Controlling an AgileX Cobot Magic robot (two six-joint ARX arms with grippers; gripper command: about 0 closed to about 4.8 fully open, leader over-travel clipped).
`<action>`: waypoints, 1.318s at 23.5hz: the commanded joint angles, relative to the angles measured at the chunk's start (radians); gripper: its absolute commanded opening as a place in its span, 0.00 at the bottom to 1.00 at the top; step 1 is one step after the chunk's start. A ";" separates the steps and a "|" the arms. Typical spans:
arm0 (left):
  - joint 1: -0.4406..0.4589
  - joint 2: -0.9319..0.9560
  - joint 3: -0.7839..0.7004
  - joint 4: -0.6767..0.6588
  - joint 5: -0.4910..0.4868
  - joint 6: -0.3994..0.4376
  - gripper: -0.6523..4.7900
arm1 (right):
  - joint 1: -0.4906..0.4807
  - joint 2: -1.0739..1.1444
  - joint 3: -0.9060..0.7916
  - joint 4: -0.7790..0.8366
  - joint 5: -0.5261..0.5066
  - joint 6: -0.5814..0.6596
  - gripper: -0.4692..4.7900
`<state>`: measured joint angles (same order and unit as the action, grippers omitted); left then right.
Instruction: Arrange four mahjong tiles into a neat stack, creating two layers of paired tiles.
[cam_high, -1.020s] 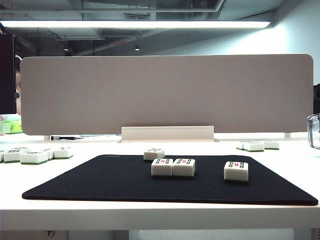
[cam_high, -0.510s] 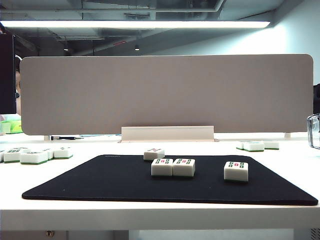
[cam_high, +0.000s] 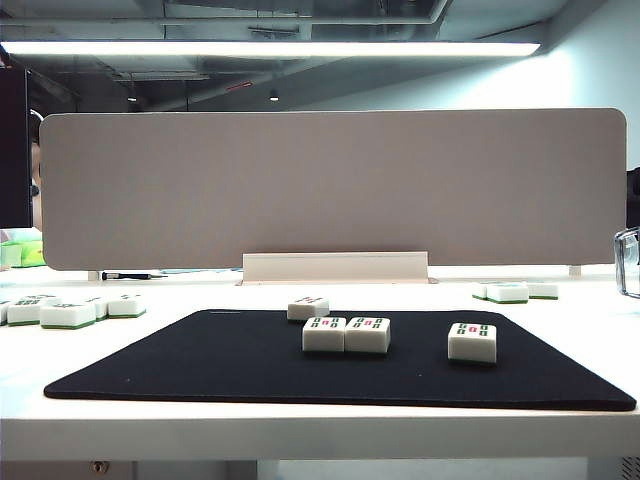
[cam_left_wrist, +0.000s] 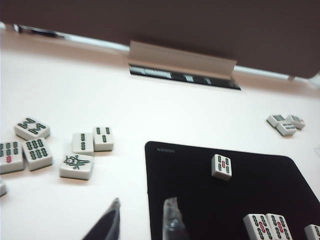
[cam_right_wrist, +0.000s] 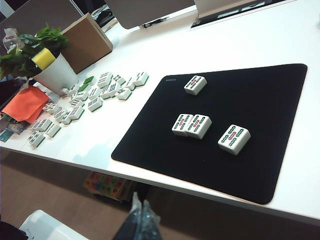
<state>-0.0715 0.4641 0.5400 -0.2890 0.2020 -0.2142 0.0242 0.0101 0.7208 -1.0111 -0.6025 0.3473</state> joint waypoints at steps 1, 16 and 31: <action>-0.002 0.102 0.056 0.012 0.026 0.005 0.32 | 0.000 -0.010 0.006 0.009 -0.003 0.000 0.09; -0.070 0.573 0.391 -0.050 0.067 0.087 0.32 | 0.000 -0.010 0.006 0.004 -0.002 0.000 0.09; -0.288 1.072 0.783 -0.212 -0.048 0.135 0.32 | 0.000 -0.010 0.006 -0.010 0.000 -0.011 0.09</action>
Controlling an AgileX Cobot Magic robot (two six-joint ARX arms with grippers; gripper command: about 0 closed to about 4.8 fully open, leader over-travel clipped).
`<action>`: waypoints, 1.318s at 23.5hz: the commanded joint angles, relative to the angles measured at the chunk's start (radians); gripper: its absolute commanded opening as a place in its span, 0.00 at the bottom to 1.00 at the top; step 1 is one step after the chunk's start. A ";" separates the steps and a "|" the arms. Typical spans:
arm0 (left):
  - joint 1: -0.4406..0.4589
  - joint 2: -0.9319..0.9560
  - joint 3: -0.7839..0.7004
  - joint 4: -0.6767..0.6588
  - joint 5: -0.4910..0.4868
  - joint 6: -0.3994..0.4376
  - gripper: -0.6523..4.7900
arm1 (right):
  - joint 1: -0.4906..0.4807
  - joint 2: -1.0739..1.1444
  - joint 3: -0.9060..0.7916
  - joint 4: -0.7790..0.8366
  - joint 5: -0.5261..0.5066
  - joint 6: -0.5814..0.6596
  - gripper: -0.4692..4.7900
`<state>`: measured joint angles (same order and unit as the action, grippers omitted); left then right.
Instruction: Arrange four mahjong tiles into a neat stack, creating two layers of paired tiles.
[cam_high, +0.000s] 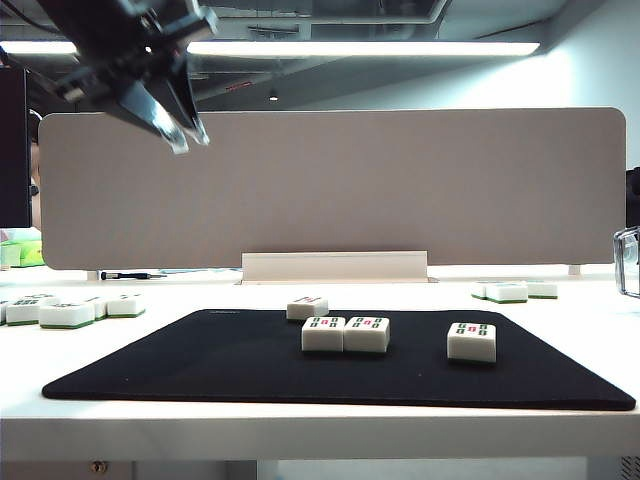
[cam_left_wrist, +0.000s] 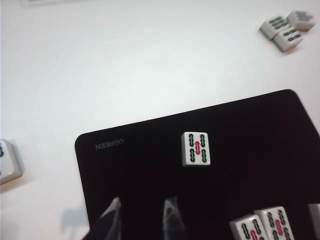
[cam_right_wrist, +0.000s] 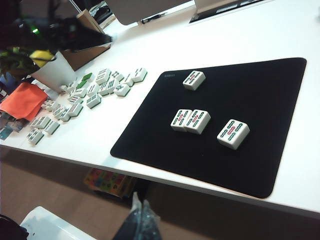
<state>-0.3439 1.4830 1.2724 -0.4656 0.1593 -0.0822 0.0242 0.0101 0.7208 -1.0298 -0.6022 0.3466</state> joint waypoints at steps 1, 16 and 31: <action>-0.025 0.086 0.076 -0.052 -0.006 0.003 0.32 | 0.000 -0.010 0.006 0.008 -0.001 -0.010 0.09; -0.129 0.394 0.265 -0.089 -0.048 -0.005 0.52 | 0.000 -0.010 0.005 0.008 0.001 -0.010 0.09; -0.180 0.475 0.266 0.010 -0.059 0.153 0.69 | 0.000 -0.010 0.005 0.008 0.001 -0.010 0.09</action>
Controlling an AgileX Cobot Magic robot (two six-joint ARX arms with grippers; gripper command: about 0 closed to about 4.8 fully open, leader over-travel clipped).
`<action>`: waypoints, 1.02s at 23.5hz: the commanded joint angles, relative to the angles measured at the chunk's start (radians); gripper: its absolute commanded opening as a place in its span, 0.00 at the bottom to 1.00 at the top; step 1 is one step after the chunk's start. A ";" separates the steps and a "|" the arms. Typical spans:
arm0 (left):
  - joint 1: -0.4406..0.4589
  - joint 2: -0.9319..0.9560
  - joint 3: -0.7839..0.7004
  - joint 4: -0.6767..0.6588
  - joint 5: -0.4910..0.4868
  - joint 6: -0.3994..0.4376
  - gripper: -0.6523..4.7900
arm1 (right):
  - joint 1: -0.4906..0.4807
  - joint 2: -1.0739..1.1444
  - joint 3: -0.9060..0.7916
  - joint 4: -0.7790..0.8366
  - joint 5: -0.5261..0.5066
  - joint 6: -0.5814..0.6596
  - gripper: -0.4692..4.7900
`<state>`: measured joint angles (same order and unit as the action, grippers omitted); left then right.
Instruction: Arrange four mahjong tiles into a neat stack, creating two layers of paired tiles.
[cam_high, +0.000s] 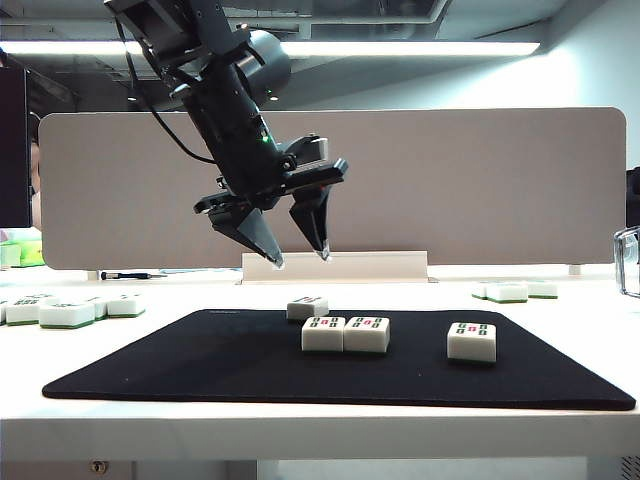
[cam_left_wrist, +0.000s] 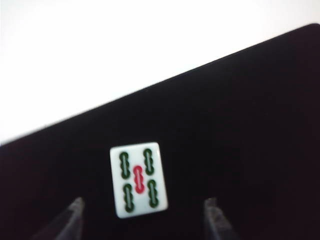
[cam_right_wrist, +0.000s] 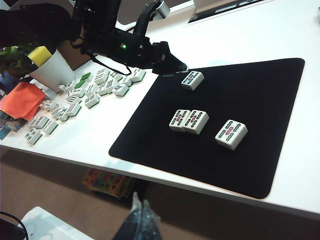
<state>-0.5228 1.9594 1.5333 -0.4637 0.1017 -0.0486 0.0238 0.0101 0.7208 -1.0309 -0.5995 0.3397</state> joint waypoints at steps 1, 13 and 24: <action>-0.001 -0.002 0.005 0.009 -0.001 0.135 0.69 | 0.000 -0.010 0.005 0.009 -0.002 -0.003 0.09; -0.001 0.097 0.005 0.036 -0.012 0.007 0.69 | 0.000 -0.010 0.005 0.008 -0.002 -0.003 0.09; -0.001 0.123 0.005 0.092 -0.016 -0.058 0.67 | 0.000 -0.010 0.005 0.008 -0.002 -0.003 0.09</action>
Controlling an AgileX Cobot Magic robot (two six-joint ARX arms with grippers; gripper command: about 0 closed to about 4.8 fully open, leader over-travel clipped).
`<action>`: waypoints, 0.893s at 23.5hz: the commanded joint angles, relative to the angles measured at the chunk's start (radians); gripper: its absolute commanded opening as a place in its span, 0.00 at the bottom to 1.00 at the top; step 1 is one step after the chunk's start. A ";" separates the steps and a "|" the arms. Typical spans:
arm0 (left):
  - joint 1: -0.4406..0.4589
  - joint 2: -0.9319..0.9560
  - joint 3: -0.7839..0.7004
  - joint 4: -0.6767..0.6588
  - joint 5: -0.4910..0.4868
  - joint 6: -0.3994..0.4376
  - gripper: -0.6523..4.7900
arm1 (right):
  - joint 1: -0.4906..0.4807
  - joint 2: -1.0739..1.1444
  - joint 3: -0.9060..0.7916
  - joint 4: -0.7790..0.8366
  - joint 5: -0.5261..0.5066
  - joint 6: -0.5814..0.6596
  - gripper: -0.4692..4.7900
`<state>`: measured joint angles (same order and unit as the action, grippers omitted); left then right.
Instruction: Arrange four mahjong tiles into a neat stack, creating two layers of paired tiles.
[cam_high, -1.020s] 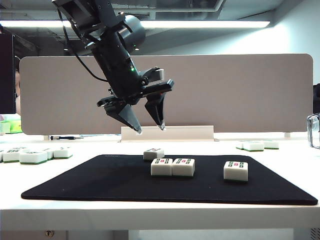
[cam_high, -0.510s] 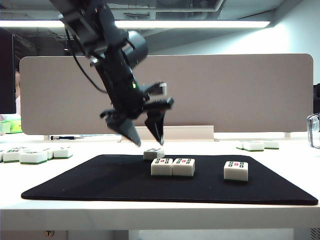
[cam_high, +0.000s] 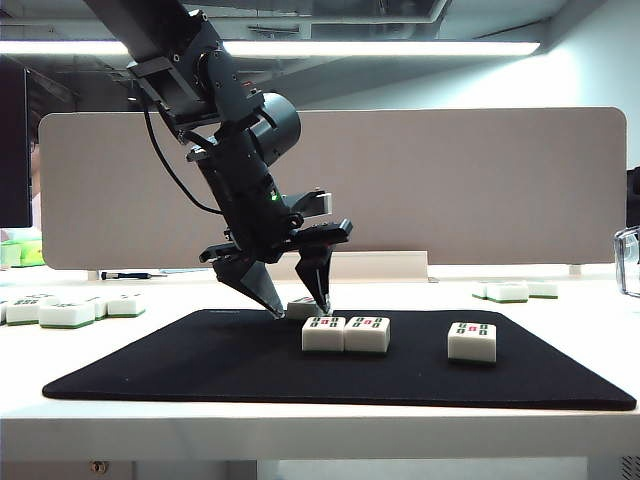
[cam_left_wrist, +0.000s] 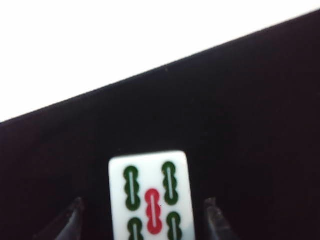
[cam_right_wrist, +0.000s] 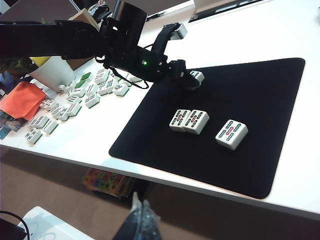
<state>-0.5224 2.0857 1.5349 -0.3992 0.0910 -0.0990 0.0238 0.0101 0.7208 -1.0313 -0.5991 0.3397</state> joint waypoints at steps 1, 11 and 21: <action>-0.002 -0.003 0.004 0.030 -0.006 -0.007 0.62 | 0.000 -0.010 0.005 0.009 -0.002 -0.003 0.09; -0.002 -0.006 0.008 0.016 -0.012 -0.006 0.31 | 0.000 -0.010 0.005 0.009 -0.002 -0.003 0.09; -0.002 -0.060 0.008 -0.078 0.000 -0.007 0.31 | 0.000 -0.010 0.005 0.009 -0.002 -0.003 0.09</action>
<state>-0.5220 2.0583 1.5368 -0.4500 0.0856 -0.1059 0.0242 0.0101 0.7208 -1.0313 -0.5995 0.3397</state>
